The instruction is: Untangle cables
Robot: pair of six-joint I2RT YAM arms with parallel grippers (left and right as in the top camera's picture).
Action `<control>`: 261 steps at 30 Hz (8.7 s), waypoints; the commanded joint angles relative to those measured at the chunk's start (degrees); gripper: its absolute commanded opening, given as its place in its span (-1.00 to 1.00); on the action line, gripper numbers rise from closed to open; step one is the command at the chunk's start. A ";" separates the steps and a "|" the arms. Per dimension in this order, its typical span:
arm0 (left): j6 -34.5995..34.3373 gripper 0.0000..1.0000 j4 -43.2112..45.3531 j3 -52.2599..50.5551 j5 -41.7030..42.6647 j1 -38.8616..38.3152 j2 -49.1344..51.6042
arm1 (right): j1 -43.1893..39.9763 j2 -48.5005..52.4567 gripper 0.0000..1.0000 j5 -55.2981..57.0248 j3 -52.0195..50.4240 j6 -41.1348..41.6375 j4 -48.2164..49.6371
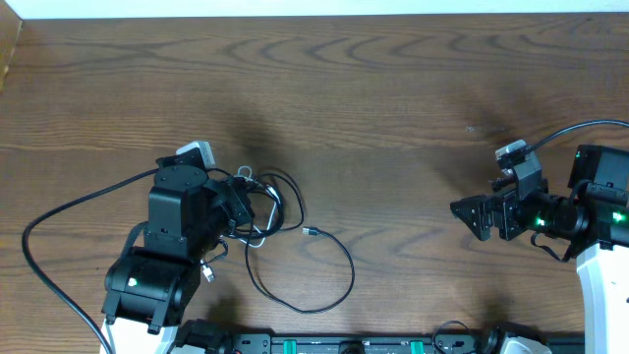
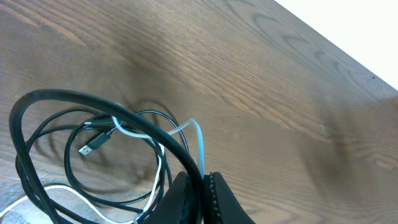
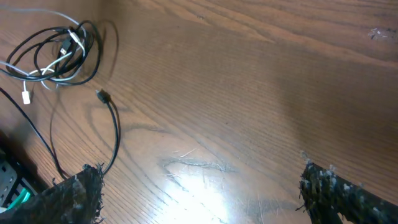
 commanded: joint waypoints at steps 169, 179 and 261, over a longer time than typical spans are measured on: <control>4.24 -0.85 6.99 30.56 17.05 -0.09 14.60 | 47.08 34.42 -0.98 -11.13 0.63 31.61 74.86; 5.29 0.14 -3.98 30.53 9.11 -0.09 14.64 | 39.32 32.04 -0.98 -16.63 0.63 41.97 74.29; 15.10 0.77 -15.45 29.62 9.03 -17.81 49.90 | 17.09 -1.84 -0.97 -6.16 0.76 59.93 98.16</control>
